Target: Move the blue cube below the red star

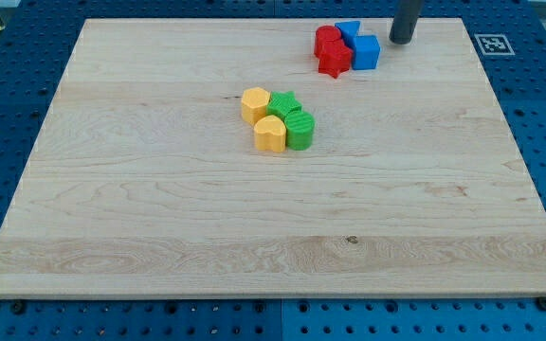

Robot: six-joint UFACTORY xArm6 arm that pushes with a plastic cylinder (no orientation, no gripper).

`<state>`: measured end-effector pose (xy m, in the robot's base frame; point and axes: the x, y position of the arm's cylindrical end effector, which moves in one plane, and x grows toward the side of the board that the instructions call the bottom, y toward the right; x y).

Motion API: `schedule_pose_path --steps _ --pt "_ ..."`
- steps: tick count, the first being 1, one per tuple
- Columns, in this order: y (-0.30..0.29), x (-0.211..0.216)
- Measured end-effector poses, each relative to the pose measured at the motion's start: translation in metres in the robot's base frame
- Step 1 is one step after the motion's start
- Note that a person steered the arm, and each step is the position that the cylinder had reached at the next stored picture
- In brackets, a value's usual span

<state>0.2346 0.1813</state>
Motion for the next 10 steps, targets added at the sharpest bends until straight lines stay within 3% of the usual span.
schedule_pose_path --steps 1,3,5,6,8,10 --pt "-0.017 0.006" --pt "-0.007 0.082" --pt "-0.009 0.011" --pt "-0.04 0.005" --pt "-0.041 0.079" --pt "0.015 0.083"
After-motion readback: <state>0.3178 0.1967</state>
